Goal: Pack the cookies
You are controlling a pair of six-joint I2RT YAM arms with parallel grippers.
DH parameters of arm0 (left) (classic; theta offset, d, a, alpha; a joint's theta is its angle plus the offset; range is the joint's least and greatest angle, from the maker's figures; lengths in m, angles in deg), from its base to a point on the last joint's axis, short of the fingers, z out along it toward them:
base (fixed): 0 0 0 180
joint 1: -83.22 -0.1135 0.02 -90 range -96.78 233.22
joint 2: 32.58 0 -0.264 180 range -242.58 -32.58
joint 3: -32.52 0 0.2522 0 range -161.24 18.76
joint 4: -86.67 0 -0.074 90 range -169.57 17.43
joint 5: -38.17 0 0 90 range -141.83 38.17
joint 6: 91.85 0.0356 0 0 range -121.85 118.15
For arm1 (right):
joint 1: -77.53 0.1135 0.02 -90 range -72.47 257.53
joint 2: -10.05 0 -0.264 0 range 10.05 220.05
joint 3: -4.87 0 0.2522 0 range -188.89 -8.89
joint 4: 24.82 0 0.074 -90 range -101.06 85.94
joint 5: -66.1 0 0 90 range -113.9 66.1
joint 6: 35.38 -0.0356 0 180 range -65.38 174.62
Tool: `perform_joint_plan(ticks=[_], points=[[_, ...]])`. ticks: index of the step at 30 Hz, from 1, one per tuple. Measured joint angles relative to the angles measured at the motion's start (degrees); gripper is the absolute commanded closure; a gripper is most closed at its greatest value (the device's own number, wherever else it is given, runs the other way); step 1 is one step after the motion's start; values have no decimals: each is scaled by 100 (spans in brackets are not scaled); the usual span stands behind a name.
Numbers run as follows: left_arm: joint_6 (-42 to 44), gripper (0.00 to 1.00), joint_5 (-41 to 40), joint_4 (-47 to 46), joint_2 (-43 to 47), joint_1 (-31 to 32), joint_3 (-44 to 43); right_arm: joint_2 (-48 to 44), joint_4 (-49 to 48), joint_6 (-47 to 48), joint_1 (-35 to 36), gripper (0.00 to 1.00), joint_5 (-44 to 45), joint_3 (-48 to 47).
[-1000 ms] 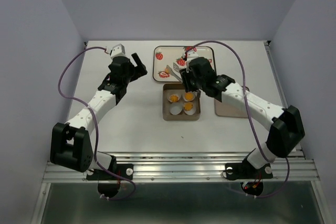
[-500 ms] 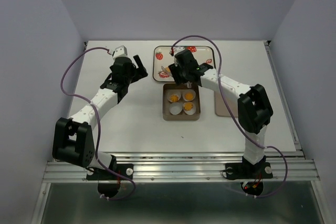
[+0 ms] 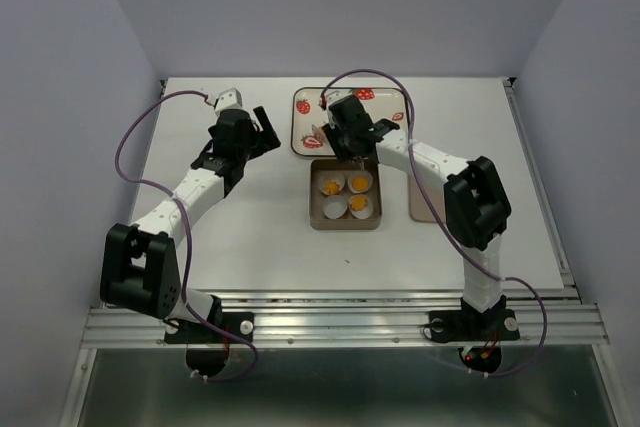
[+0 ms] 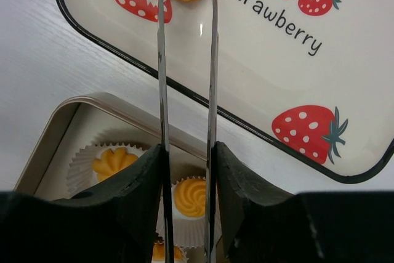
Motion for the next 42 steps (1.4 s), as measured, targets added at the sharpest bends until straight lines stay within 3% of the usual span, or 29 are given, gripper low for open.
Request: perform_joint_plan(ticks=[10,15,21,24,32,42], points=[[-9,1,52,-17,0,0,-9,-693,72,-9,0,60,-105,299],[-44,1,162,-48,0,0,-9,-2164,13,-85,0,60,-428,1224],[-52,1,240,-109,-2,2,-9,-4188,155,-393,7,60,-1519,2461],[-52,1,269,-129,-4,9,-9,-4734,450,-511,7,58,-1991,2896],[-66,1,361,-153,-111,26,-11,-4666,1325,-632,11,58,-2361,3477],[-101,1,411,-155,-122,96,-11,-4360,1329,-608,11,54,-2614,3646]])
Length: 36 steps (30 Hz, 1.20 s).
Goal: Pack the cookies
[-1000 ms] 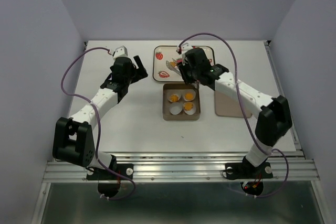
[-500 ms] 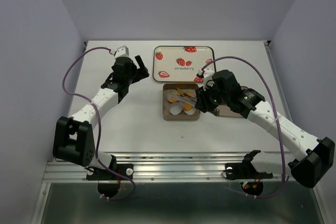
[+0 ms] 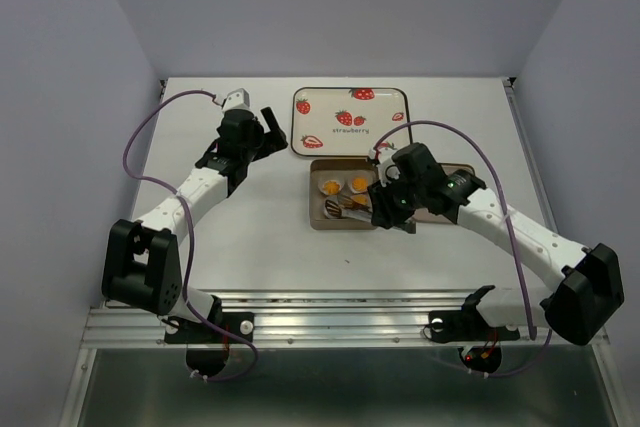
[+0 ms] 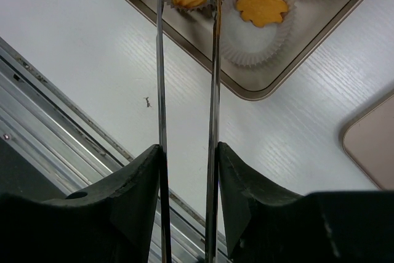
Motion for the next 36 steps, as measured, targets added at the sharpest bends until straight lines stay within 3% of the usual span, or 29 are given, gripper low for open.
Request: perform_joint_plan(ticks=[9,19,29,33,36], points=[[-11,1,4,-7,0,2,0,245,-122,-2,0,46,24,0],[-13,1,22,-13,0,4,0,142,-164,-24,0,48,208,-55],[-11,1,26,-17,2,7,0,-577,-129,-258,0,51,1644,-931],[-9,1,28,-17,2,7,0,-271,-223,-376,-144,52,2352,-1202],[2,1,28,-17,2,7,0,243,-522,-485,-741,52,2579,-1325]])
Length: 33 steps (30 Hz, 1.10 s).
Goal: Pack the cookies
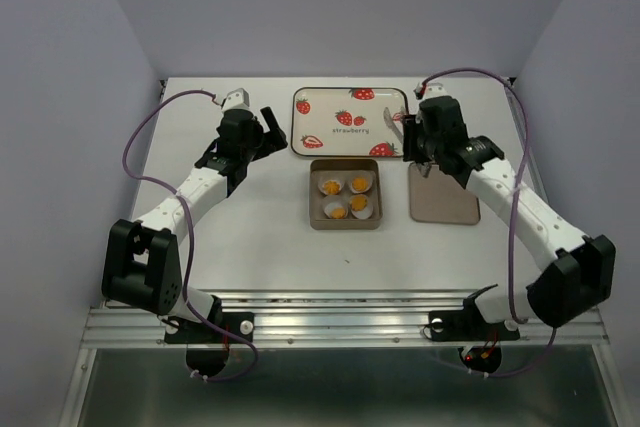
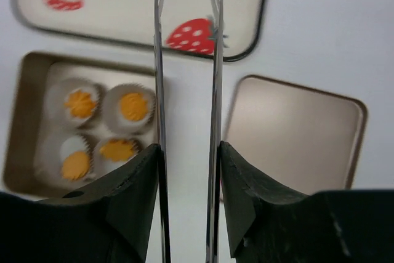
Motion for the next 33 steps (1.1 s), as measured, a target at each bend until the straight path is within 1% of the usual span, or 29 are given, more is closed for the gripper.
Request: perform_joint_plan(ticks=[3,7,10,16,20,23,26,30,33], points=[[7,1,20,-2,0,0,0,726,-393,-101,-933,52,299,-31],[11,1,48,2,0,11,0,1727,-855,-72,-1985,52,326,-254],[13,1,83,2,0,20,-4,2365,-1191,96,-2446,52,413,-605],[57,1,103,9,0,20,-13,3652,-1893,407,-2857,52,367,-1508],[98,1,98,9,-2,20,-13,4441,-2170,627,-2970,51,361,-1773],[140,1,101,31,-70,20,-118,4927,-2223,706,-3001,48,323,-1943],[166,1,105,26,-195,20,-317,5132,-2341,739,-3016,40,269,-2000],[197,1,111,26,-258,20,-415,5147,-2396,796,-3025,39,184,-2031],[205,1,111,28,-264,20,-426,5193,-2396,857,-3045,23,153,-2044]])
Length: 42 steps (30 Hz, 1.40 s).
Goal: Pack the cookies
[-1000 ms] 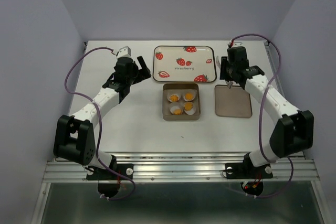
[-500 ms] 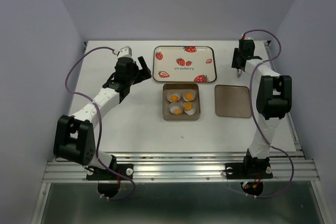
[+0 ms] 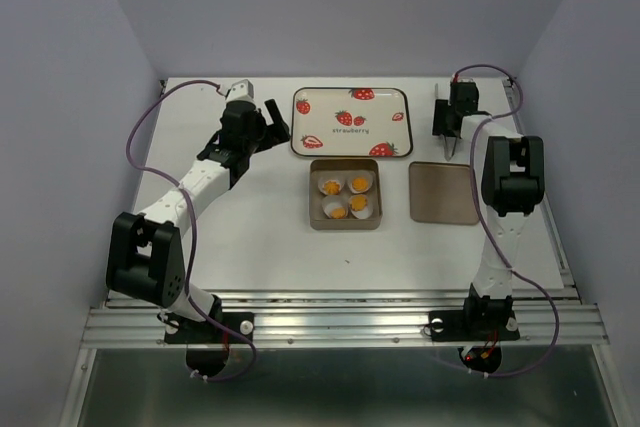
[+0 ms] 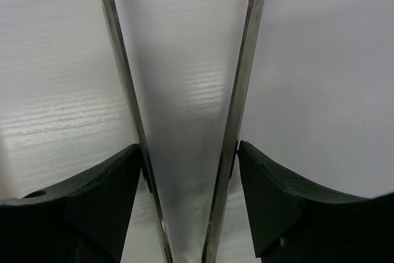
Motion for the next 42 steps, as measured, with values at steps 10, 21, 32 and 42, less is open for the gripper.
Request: perform_joint_plan(ticks=[10,21,32,42], points=[[-4,1,52,2,4,0,-28,-136,96,345,-55,0,-323,-114],[-83,1,61,-26,328,26,179,-3226,874,-743,754,0,-503,1508],[-153,1,96,-87,916,127,767,-3141,1965,-1810,2159,20,-42,2638],[-227,1,94,-133,1047,214,857,-2747,1836,-1823,2159,50,190,2728]])
